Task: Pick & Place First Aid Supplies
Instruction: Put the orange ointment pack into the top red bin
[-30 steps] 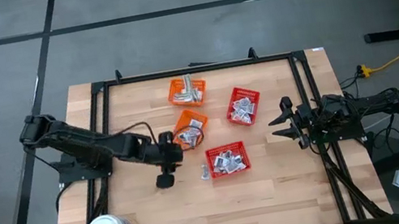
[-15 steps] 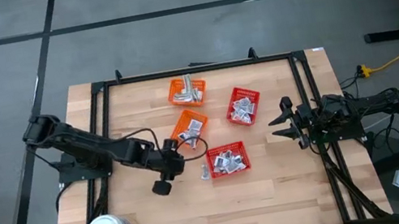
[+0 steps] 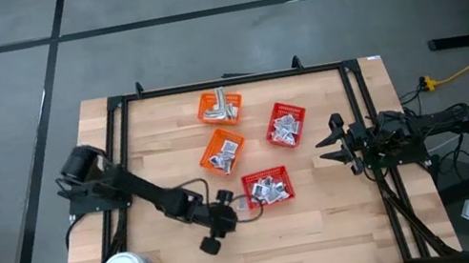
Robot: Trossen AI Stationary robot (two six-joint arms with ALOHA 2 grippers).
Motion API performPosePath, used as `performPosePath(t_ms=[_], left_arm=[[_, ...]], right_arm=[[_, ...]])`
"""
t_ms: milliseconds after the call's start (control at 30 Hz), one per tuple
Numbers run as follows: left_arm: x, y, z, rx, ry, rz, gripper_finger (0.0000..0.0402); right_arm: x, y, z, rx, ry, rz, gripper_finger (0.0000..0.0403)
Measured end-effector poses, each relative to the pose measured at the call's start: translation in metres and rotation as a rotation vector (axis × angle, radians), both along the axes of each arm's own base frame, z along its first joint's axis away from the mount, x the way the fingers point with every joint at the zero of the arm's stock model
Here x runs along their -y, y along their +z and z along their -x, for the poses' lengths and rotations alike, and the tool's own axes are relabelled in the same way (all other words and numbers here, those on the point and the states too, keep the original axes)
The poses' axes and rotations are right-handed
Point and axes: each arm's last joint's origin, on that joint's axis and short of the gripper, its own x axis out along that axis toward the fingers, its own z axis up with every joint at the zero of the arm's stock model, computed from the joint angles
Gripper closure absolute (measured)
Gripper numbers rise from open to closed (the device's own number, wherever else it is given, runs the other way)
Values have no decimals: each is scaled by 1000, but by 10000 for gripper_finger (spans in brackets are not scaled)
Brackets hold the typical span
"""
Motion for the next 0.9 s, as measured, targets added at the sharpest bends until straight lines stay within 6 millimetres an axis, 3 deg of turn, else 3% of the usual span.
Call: performPosePath(t_ms=[200,400,633,900], left_arm=[[22,-18,-20,-20,-24,-21,288],[30,-19,-33,-3,-22,-23,288],[25,-18,-31,7,68,-116,288],[21,-22,-23,-106,191,-90,288]], right_arm=[[0,0,0,0,0,0,240],[0,0,0,0,0,0,240],[0,0,0,0,0,0,240],[0,0,0,0,0,0,240]])
